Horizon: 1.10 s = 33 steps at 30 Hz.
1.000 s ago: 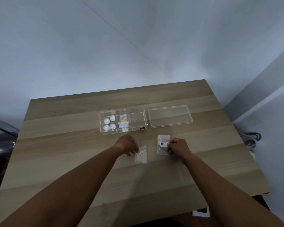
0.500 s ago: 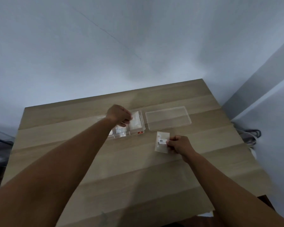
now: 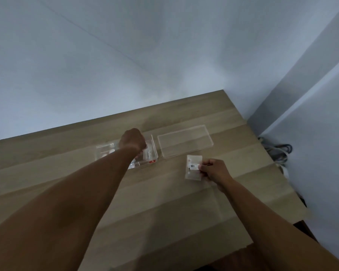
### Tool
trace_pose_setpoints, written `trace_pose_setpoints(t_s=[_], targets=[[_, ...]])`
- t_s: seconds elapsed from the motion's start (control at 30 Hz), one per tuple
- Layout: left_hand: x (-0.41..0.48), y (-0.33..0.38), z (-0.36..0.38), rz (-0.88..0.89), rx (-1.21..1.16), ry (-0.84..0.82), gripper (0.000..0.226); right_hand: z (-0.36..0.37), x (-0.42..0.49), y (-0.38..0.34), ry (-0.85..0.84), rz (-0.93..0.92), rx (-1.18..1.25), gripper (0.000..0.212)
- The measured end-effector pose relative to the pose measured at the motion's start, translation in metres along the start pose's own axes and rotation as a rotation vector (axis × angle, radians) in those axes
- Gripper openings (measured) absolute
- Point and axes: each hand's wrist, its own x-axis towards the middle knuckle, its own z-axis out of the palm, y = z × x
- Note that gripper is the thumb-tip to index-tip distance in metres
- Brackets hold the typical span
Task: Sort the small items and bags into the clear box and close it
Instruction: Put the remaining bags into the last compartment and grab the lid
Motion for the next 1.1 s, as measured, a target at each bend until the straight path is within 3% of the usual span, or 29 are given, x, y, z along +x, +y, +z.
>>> trace_pose_setpoints(t_s=[0.13, 0.37, 0.5, 0.63, 0.73, 0.83, 0.9, 1.1], targets=[[-0.004, -0.001, -0.004, 0.018, 0.017, 0.015, 0.027, 0.008, -0.001, -0.015, -0.023, -0.026, -0.013, 0.018], [-0.014, -0.024, -0.022, 0.101, 0.008, 0.203, 0.012, 0.047, 0.000, -0.062, -0.135, -0.139, -0.100, 0.007], [-0.024, -0.069, -0.034, 0.022, -0.064, 0.337, 0.021, 0.073, 0.010, -0.091, -0.166, -0.221, -0.205, 0.006], [-0.033, -0.122, -0.036, -0.173, -0.092, 0.490, 0.042, 0.101, 0.019, -0.115, -0.211, -0.239, -0.359, 0.017], [-0.035, -0.148, -0.030, -0.244, -0.291, 0.436, 0.045, 0.124, 0.023, -0.124, -0.210, -0.252, -0.489, 0.022], [-0.039, -0.155, -0.022, -0.255, -0.392, 0.392, 0.040, 0.143, 0.022, -0.127, -0.167, -0.308, -0.662, 0.005], [-0.040, -0.158, -0.020, -0.261, -0.411, 0.392, 0.038, 0.153, 0.020, -0.127, -0.152, -0.337, -0.738, 0.018], [-0.038, -0.160, -0.017, -0.297, -0.447, 0.423, 0.040, 0.166, 0.016, -0.117, -0.103, -0.427, -0.861, 0.027]])
